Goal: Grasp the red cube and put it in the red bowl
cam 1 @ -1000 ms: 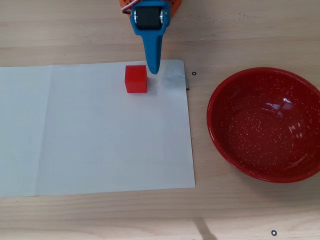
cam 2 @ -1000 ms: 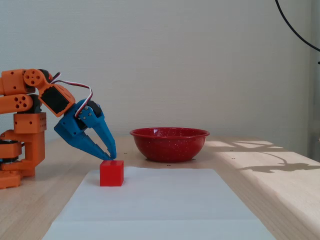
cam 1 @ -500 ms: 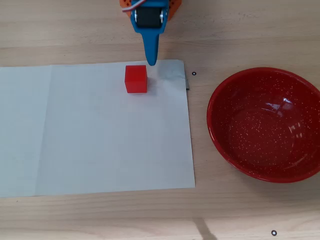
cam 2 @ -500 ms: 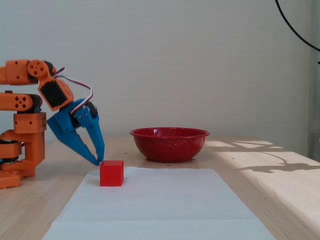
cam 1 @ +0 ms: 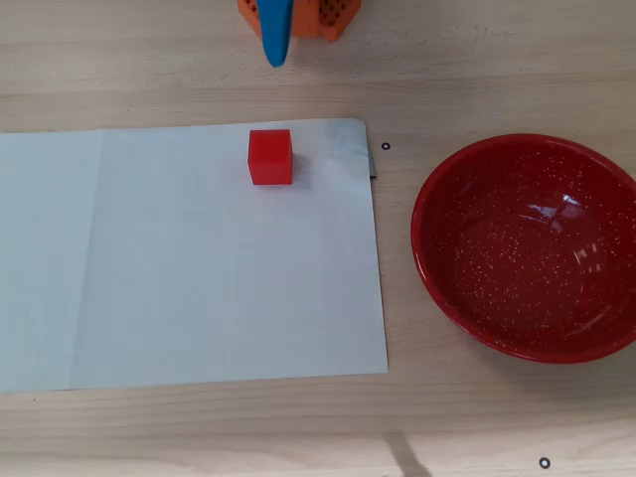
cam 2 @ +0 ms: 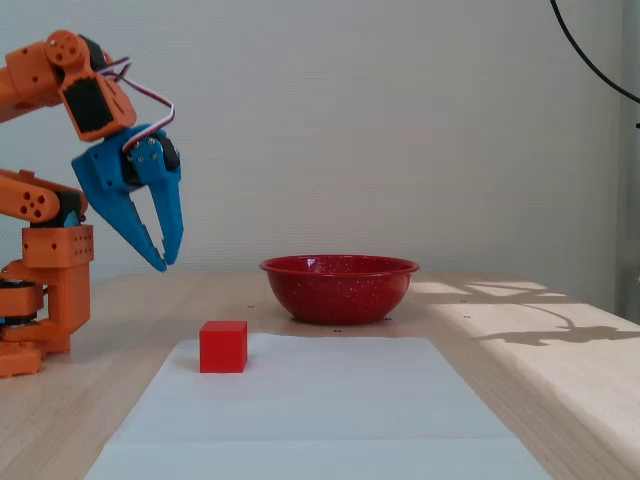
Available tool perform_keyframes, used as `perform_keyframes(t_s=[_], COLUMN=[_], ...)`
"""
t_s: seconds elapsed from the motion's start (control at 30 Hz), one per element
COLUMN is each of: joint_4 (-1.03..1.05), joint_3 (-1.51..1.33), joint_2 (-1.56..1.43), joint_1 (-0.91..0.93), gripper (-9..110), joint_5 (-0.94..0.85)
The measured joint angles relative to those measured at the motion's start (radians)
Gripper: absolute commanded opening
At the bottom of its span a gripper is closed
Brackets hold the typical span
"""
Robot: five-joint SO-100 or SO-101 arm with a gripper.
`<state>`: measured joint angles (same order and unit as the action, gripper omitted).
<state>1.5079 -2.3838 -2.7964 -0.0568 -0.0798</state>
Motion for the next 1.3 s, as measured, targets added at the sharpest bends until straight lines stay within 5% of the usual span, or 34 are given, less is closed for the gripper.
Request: perform_keyframes(t_s=[0.27,0.87,1.3], joint_4=[0.158,0.238,0.087], joint_3=[0.219,0.302,0.252], joint_2=[0.124,0.391,0.561], joint_1=[0.002,-0.114,-0.112], gripper=[0,45,59], joint_5=[0.13,0.224,0.227])
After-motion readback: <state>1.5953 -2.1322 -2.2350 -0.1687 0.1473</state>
